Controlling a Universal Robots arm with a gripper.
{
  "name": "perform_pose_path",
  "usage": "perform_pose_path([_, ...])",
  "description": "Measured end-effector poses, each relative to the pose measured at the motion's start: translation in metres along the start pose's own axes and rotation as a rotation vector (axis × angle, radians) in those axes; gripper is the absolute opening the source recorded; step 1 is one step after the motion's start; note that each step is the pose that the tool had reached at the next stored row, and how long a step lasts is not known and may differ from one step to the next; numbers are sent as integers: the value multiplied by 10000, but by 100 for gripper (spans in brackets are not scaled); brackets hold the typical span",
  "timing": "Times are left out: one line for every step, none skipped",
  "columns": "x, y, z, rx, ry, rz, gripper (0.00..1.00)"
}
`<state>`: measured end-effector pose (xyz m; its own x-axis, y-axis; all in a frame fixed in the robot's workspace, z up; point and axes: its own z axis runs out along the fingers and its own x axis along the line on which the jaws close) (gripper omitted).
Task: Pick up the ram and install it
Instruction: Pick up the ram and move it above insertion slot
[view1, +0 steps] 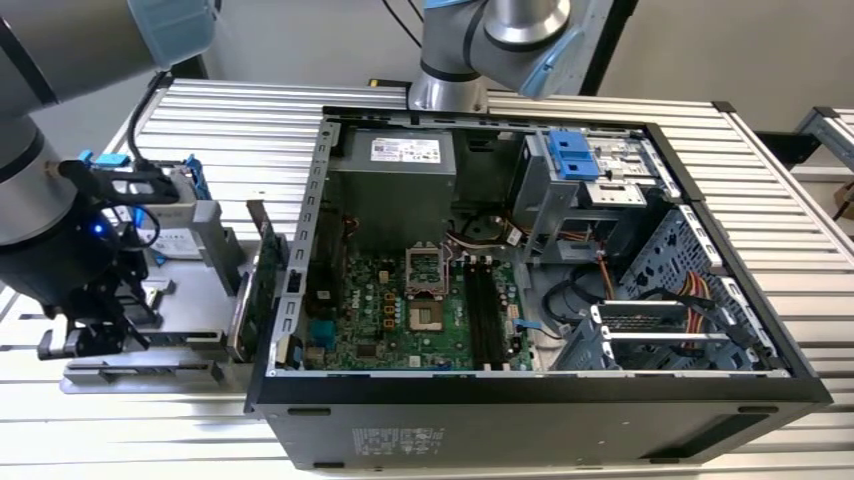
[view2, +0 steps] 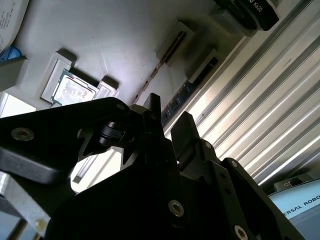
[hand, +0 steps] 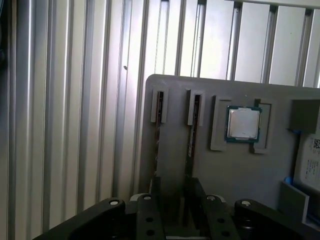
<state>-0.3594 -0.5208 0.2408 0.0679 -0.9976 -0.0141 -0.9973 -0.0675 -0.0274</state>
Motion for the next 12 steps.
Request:
perform_pose_path([3,2,-1,-2,1,0,100])
perform_pose_path([7,5,-1,-1,1,1,100])
perform_pose_path([10,8,-1,-1,0,1,100])
perform_pose_path([14,10,-1,-2,1,1,100])
perform_pose_path([17,12,-1,-2,1,1,100])
perform_pose_path([20,14,-2,-2,1,1,100])
perform_pose_path([23,16,-2,-2,1,1,100])
perform_pose_path([26,19,-1,-1,0,1,100])
perform_pose_path([30,22,-2,-3,1,0,100])
perform_pose_path([33,24,-2,-1,1,1,100])
perform_pose_path([36,28,-2,-1,1,0,100])
perform_pose_path([39,29,-2,-1,1,0,100])
